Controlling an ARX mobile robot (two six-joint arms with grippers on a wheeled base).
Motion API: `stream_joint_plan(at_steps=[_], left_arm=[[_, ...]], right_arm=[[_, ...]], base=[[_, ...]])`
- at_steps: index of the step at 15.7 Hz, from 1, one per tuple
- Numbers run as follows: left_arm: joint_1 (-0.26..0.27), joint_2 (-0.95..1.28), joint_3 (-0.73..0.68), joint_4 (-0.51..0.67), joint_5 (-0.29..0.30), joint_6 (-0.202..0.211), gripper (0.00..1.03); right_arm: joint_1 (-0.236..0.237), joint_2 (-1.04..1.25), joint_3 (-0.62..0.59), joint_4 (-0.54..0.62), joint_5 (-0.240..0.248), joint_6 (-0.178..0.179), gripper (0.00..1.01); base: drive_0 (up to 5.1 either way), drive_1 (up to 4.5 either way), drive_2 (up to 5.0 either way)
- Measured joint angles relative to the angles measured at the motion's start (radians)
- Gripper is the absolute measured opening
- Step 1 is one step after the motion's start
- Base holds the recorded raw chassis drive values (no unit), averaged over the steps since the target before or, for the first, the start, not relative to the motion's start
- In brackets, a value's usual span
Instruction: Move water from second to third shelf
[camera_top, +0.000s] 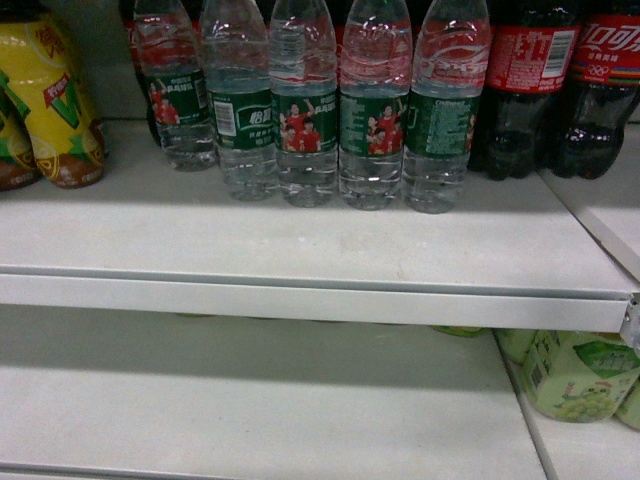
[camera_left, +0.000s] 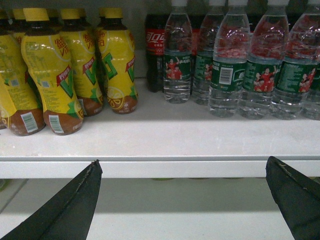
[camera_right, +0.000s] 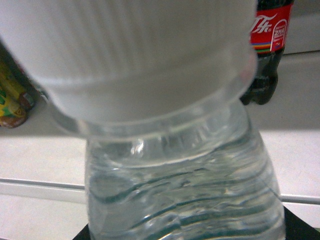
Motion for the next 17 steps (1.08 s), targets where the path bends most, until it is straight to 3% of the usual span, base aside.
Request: stream_joint_plan(at_steps=[7, 11, 17], left_arm=[[0.000, 0.000, 0.000, 0.000, 0.000, 0.000, 0.98], [0.000, 0.000, 0.000, 0.000, 0.000, 0.000, 0.98], [0.000, 0.000, 0.000, 0.000, 0.000, 0.000, 0.98]], right_arm=[[0.000, -0.387, -0.056, -0.265, -0.040, 0.036, 0.45], [0.064, -0.478, -0.072, -0.306, 0.007, 0.052, 0.45], [0.061, -0.478, -0.072, -0.317, 0.007, 0.056, 0.45]], base=[[0.0, 0.00, 0.0], [0.0, 0.00, 0.0], [0.0, 0.00, 0.0]])
